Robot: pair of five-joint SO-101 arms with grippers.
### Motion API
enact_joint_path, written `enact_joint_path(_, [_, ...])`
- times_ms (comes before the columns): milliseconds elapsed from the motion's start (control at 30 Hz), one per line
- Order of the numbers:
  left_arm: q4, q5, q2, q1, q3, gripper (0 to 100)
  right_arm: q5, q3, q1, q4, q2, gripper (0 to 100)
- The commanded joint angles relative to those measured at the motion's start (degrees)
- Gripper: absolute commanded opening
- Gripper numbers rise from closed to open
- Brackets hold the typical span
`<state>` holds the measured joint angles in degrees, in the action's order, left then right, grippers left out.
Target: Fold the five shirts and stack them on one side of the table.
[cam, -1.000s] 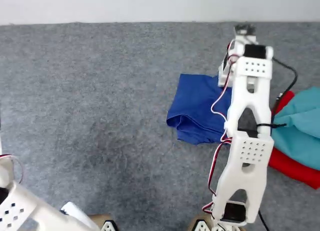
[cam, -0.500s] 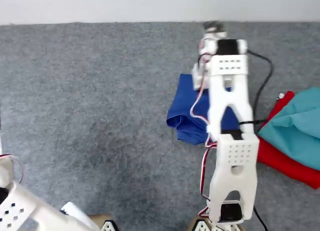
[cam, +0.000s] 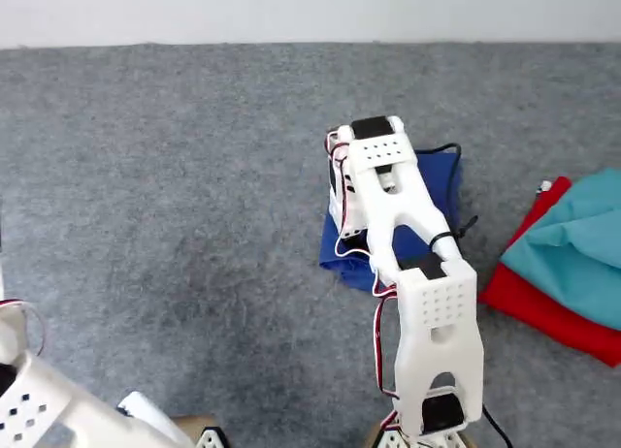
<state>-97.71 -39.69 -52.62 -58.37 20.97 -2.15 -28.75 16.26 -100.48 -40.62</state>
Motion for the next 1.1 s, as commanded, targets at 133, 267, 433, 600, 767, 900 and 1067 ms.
enact_joint_path(133, [0.6, -0.4, -0.5, 0.2, -0.1, 2, 0.0, 0.2, -1.3, -2.5, 20.4, 0.9])
enact_joint_path(267, [0.6, -0.4, -0.5, 0.2, -0.1, 2, -0.3, 0.3, -7.7, -2.5, 29.9, 0.9])
enact_joint_path(433, [0.6, -0.4, -0.6, 0.2, -0.2, 2, -2.6, 0.3, -22.7, -2.5, 35.6, 0.9])
enact_joint_path(600, [1.0, -0.4, -0.5, 0.2, -0.2, 2, -13.2, 4.3, -38.0, -2.5, 38.2, 0.9])
enact_joint_path(767, [1.0, -0.4, -0.2, 0.2, -0.2, 2, -20.7, 8.6, -50.2, -2.4, 40.5, 0.9])
enact_joint_path(900, [1.0, -0.4, -0.2, 0.3, -0.1, 2, -25.8, 8.7, -56.5, -2.4, 40.9, 0.9])
enact_joint_path(1067, [1.0, -0.4, -0.2, 0.3, -0.1, 2, -30.3, 9.1, -59.9, -1.1, 37.9, 0.9])
